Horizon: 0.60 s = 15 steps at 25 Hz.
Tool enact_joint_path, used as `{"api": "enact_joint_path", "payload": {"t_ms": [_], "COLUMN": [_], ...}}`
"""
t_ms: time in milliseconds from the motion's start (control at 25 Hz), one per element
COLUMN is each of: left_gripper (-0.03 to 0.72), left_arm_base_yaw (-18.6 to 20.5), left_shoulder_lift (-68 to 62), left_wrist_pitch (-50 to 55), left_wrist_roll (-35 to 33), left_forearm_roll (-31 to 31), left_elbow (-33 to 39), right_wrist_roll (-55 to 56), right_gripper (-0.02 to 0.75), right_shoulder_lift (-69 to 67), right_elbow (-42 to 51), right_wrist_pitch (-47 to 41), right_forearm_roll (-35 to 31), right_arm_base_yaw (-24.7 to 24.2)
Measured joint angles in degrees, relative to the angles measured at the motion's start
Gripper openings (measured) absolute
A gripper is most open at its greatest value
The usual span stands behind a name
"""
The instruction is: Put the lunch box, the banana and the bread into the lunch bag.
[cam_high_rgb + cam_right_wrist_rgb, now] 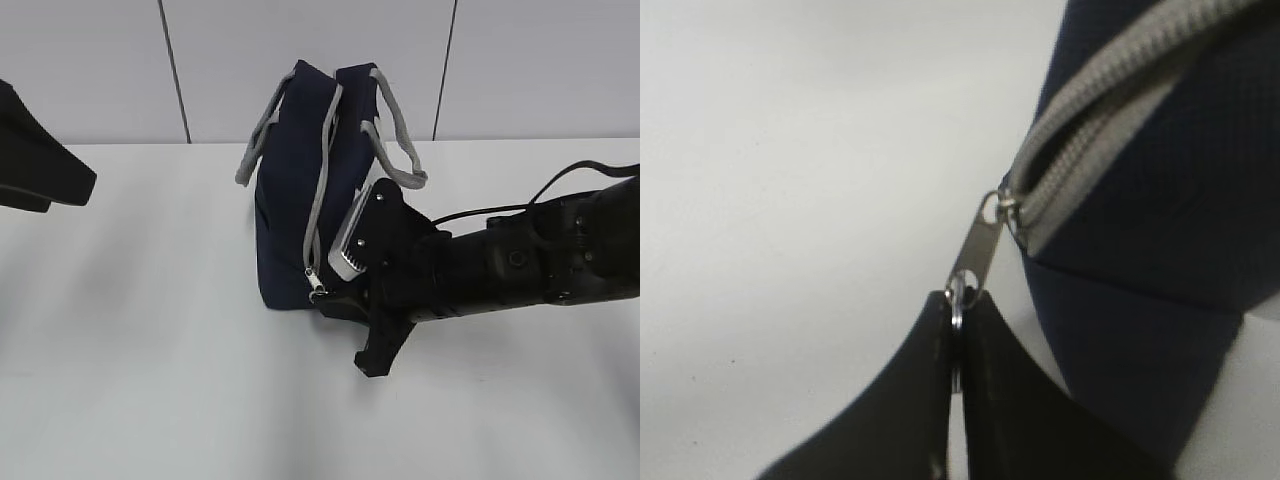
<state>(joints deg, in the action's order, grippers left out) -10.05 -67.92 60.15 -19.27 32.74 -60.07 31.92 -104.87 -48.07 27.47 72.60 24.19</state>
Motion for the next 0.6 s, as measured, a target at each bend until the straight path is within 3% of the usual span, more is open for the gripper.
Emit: {"api": "enact_joint_path", "payload": {"t_ms": [200,600], "left_gripper": [0.371,0.371], "left_arm_base_yaw": [0.0,0.0], "left_shoulder_lift": [0.0,0.0], "left_wrist_pitch": [-0.07,-0.13], "left_wrist_roll": [0.0,0.0], "left_forearm_roll": [0.0,0.94], "left_elbow": [0.0,0.0], "right_wrist_roll": [-0.59,-0.68], "right_gripper": [-0.016,-0.016], "right_shoulder_lift": [0.0,0.0], "right_elbow": [-1.95,-4.2], "right_wrist_pitch": [-0.97,-6.62], "right_forearm_roll": [6.34,8.4], "right_arm_base_yaw": [0.0,0.0]}}
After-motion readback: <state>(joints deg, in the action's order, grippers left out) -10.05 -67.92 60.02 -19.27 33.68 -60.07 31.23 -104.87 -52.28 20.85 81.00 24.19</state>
